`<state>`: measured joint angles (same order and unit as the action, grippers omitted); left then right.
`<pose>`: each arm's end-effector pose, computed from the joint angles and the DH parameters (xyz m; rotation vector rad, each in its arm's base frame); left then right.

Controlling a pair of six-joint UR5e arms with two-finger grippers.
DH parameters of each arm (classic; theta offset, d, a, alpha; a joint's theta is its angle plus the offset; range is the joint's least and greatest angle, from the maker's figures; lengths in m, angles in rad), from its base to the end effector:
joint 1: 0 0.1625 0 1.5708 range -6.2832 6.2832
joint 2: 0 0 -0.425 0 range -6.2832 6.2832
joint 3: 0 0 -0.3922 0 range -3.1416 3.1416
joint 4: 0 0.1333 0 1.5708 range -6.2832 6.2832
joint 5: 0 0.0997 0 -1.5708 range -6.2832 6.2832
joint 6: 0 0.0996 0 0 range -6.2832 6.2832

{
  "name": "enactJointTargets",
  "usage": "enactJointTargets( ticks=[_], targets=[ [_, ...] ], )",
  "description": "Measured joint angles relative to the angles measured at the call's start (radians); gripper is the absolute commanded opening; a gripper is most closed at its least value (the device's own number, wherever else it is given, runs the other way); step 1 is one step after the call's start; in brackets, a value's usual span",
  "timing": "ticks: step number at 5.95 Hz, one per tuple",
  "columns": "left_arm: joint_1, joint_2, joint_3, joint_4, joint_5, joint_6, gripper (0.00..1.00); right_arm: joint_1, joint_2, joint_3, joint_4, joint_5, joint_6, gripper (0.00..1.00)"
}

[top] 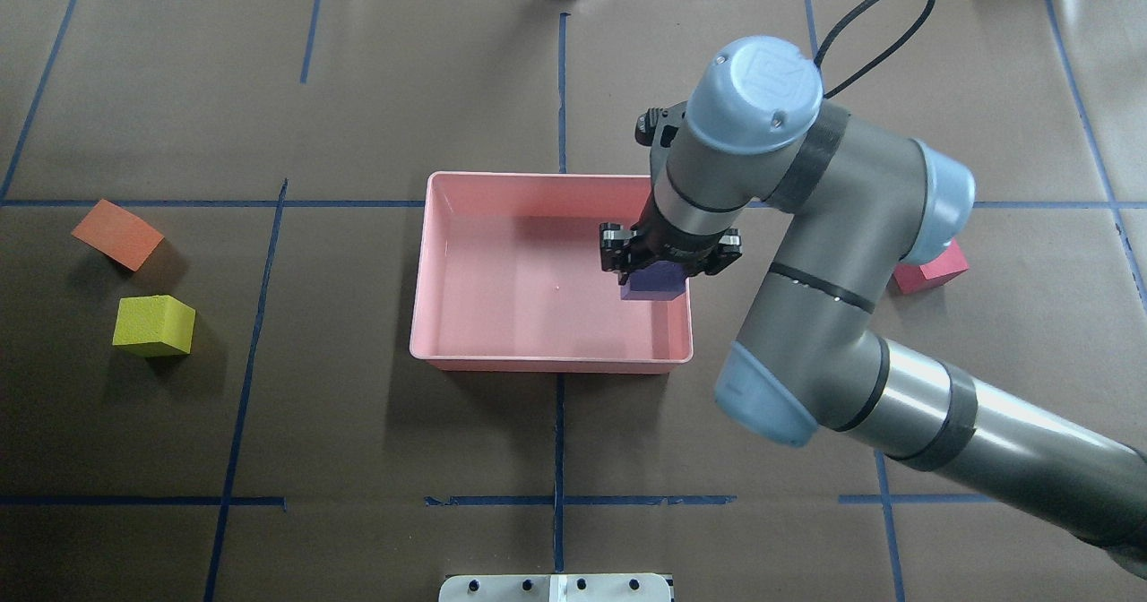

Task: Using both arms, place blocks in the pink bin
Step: 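Carry the purple cube with the right gripper over the pink bin and release, then raise the right gripper from the bin while the left gripper reaches the orange cube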

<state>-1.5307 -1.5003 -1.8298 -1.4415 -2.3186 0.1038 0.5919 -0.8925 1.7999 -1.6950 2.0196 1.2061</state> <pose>-0.0471 -0.4614 0.5799 0.0803 0.7462 0.1592 -0.4827 -0.4330 0.1777 -0.0234 -0.8780 0.0367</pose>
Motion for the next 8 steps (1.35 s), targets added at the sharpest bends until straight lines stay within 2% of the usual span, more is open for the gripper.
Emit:
enactJointTargets(
  ticks=[2,3,5,6,8],
  targets=[
    [0.039,-0.050,0.050,-0.123,0.000,0.000,1.00,-0.044,0.059,-0.020,-0.011,-0.068,0.112,1.00],
    [0.075,-0.075,0.084,-0.190,0.000,0.000,1.00,-0.022,0.062,-0.018,-0.046,-0.063,0.063,1.00],
    [0.228,-0.097,0.180,-0.385,0.006,-0.013,1.00,0.106,0.015,-0.006,-0.096,0.028,-0.184,1.00],
    [0.279,-0.124,0.252,-0.488,0.007,-0.076,1.00,0.192,-0.045,0.014,-0.100,0.088,-0.342,1.00],
    [0.379,-0.160,0.332,-0.665,0.012,-0.320,1.00,0.346,-0.181,0.062,-0.101,0.181,-0.639,1.00]
  ],
)
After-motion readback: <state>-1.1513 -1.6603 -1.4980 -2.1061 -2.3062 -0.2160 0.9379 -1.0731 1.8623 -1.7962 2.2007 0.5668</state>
